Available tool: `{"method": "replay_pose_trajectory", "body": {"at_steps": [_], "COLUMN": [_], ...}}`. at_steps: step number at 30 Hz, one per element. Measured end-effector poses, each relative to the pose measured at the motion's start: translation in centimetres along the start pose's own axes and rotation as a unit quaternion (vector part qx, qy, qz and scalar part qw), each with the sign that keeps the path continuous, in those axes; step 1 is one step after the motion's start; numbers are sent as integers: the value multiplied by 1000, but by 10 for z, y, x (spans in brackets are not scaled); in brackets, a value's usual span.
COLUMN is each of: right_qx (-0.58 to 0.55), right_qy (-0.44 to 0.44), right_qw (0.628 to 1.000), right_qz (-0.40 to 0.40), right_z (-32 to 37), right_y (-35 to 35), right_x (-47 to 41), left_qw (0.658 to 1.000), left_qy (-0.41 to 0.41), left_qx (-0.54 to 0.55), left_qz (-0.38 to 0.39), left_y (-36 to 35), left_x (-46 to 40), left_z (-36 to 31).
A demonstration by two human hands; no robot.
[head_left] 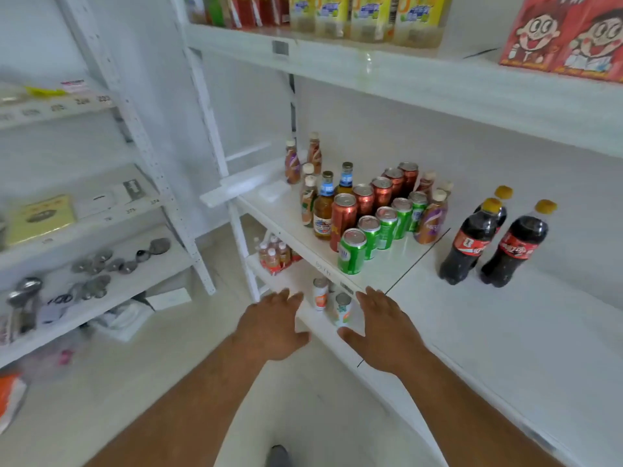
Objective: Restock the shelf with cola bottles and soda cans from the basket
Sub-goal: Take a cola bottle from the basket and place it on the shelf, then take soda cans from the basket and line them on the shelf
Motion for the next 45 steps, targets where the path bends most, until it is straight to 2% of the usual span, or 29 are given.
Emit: {"method": "replay_pose_trajectory", "body": {"at_steps": [4, 8, 13, 19, 24, 29, 45], "right_qx": [-14, 8, 27, 45, 71, 101, 91], "right_qy": [74, 153, 263, 337, 402, 445, 517], "right_qw": [996, 983, 953, 917, 885, 853, 785], "right_qz": [51, 102, 149, 209, 223, 253, 328], "right_z": [68, 153, 274, 415, 512, 577, 767], "right_y": [-35, -71, -128, -214, -267, -307, -401], "right_x": [-5, -5, 4, 31, 68, 95, 44], "left_qw": [995, 980, 947, 903, 867, 829, 746], "left_qy": [93, 188, 306, 409, 474, 527, 624], "left_qx": [31, 68, 101, 131, 154, 186, 232], "left_qz": [26, 21, 2, 2, -14, -17, -13], "left_y": [-27, -48, -75, -111, -133, -158, -159], "left_x": [62, 127, 217, 329, 408, 459, 487], "left_z": [65, 133, 221, 321, 385, 427, 589]}}
Point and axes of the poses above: each hand's wrist, its own x-axis away from the middle knuckle, its own y-axis out of the back of the hand, z = x × y, the point moved 4 cm from there along -x, towards the middle knuckle, and after that the axes turned 10 degrees about -x, right-handed, at the moved point
